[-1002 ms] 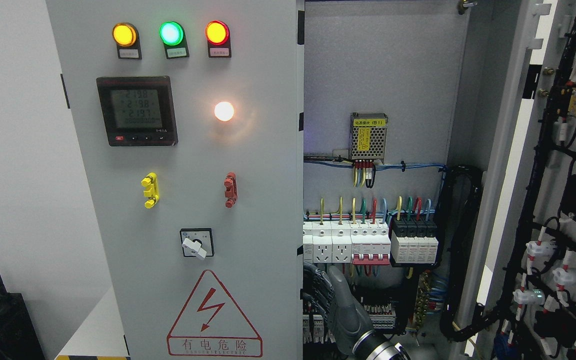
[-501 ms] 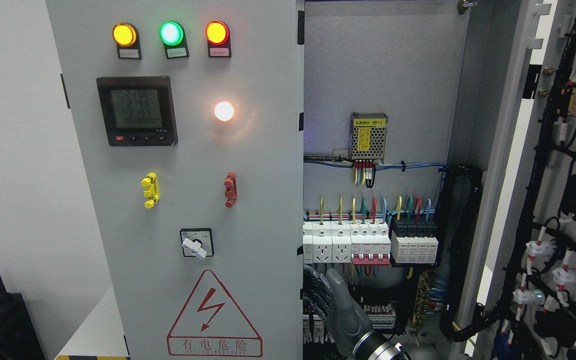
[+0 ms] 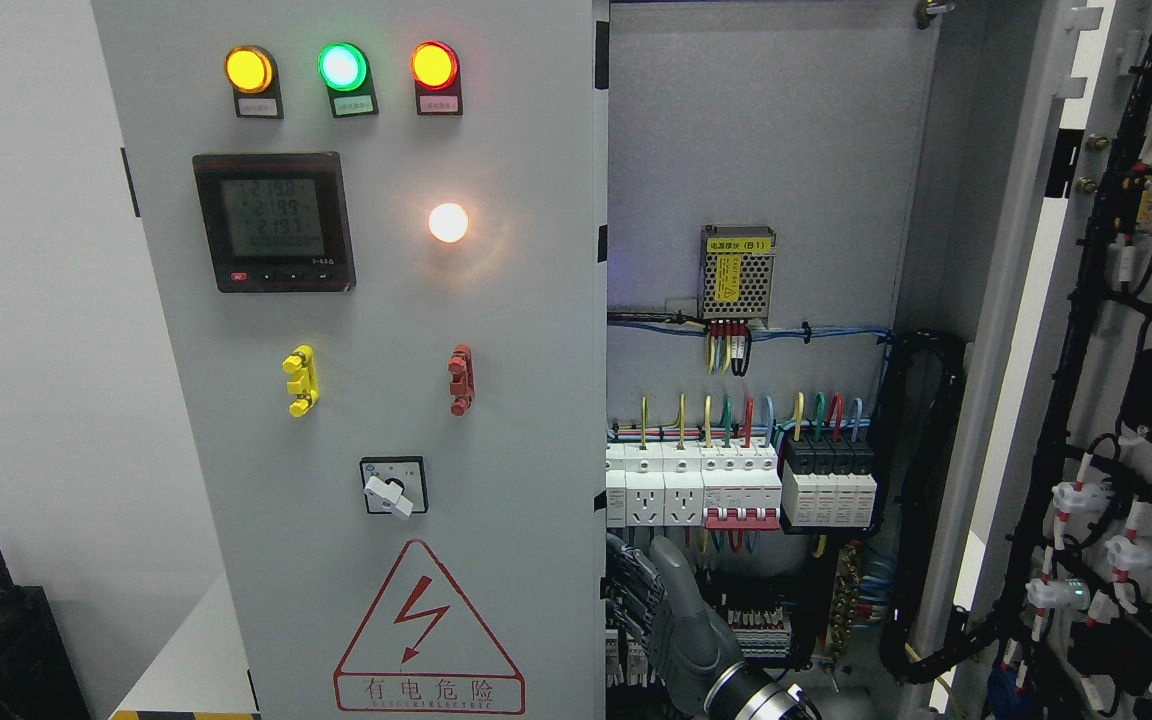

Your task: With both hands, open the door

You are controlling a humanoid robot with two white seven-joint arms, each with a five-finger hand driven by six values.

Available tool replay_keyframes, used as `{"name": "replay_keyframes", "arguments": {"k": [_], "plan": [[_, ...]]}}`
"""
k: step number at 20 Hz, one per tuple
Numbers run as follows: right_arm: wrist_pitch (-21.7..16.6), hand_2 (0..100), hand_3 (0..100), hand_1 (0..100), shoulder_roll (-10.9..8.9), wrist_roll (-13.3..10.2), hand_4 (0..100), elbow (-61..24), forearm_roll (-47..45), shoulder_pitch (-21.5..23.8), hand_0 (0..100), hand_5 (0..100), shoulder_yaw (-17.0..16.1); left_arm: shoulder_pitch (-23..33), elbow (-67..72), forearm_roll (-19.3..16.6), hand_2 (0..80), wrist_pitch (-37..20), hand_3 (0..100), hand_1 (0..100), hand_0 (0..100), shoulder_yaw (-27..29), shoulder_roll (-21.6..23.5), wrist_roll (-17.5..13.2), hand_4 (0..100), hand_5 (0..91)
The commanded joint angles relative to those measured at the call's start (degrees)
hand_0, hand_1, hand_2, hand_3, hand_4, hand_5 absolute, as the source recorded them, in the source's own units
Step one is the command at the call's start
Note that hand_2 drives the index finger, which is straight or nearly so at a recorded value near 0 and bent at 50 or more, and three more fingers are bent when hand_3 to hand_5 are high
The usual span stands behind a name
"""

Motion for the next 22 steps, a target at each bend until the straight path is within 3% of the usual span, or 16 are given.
{"name": "replay_keyframes", "arguments": {"k": [1,7,10,17,20,22], "plan": [[0.19,0,0,0,-0.11,1.19,0,0.3,-1.1,-0.76,0,0,0.09,1.67,-1.84,0.0,0.0,0.02,0,0,0,0.0,-0.05,-0.02,4,0.0],[0.19,0,0,0,-0.19,1.72,0,1.27,-1.37,-1.47,0,0,0.09,1.67,-1.84,0.0,0.0,0.02,0,0,0,0.0,-0.05,-0.02,4,0.0],[0.28,0,0,0,-0.37,3.48,0,1.36,-1.37,-1.47,0,0,0.09,1.67,-1.84,0.0,0.0,0.02,0,0,0,0.0,-0.05,-0.02,4,0.0],[0.28,0,0,0,-1.16,3.74,0,1.97,-1.37,-2.08,0,0,0.09,1.67,-1.84,0.0,0.0,0.02,0,0,0,0.0,0.04,-0.02,4,0.0],[0.28,0,0,0,-1.25,5.67,0,2.15,-1.37,-2.26,0,0,0.09,1.67,-1.84,0.0,0.0,0.02,0,0,0,0.0,-0.05,-0.02,4,0.0],[0.28,0,0,0,-1.25,5.76,0,2.15,-1.37,-2.26,0,0,0.09,1.67,-1.84,0.0,0.0,0.02,0,0,0,0.0,0.04,-0.02,4,0.0]]}}
